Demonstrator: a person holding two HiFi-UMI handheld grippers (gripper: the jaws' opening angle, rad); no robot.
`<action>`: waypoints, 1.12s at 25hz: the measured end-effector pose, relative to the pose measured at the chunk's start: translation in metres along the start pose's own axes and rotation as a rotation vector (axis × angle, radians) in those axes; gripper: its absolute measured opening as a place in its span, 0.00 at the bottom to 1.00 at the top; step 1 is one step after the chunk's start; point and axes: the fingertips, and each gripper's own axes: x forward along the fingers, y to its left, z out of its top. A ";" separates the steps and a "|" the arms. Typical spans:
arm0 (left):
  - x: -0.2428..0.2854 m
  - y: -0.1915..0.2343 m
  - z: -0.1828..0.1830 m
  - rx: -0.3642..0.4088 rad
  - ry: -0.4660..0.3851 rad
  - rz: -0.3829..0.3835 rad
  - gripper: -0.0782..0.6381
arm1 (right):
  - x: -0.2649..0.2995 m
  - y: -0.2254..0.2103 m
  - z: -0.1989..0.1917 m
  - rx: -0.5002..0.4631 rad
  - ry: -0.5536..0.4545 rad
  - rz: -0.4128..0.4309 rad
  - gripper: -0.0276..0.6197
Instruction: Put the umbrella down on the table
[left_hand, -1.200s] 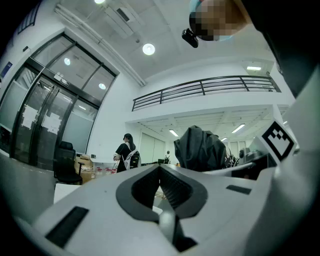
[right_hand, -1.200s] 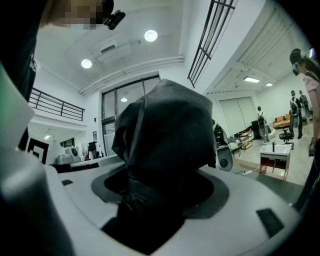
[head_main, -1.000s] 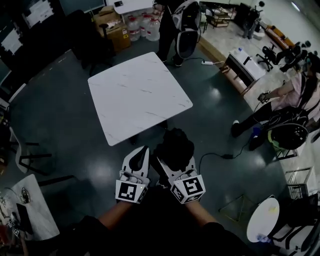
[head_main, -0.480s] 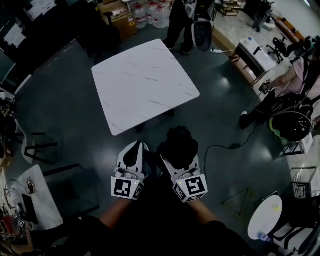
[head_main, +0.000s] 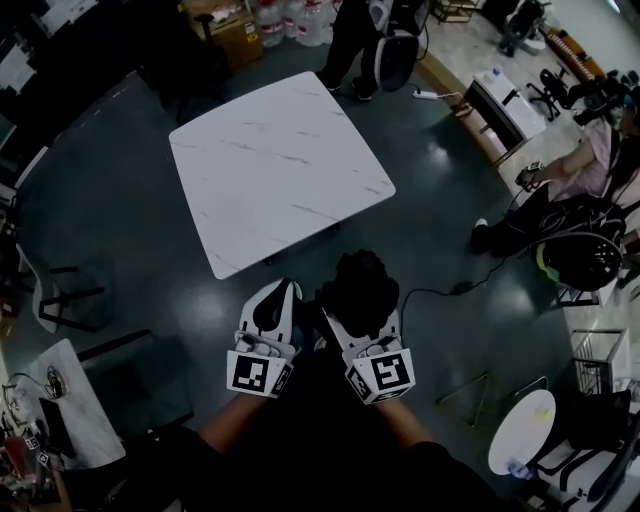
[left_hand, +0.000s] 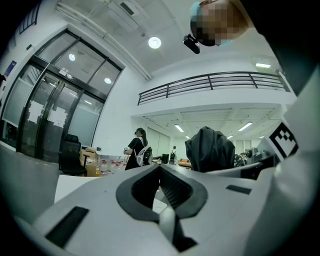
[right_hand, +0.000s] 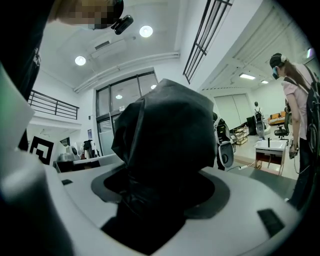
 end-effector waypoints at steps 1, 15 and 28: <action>0.006 0.003 0.000 -0.004 0.002 -0.004 0.12 | 0.006 -0.003 0.001 0.000 0.004 -0.003 0.56; 0.121 0.120 0.030 -0.068 -0.042 -0.007 0.12 | 0.159 -0.027 0.046 -0.029 0.042 -0.037 0.56; 0.167 0.177 0.030 -0.109 -0.062 -0.057 0.12 | 0.224 -0.034 0.043 -0.022 0.104 -0.059 0.56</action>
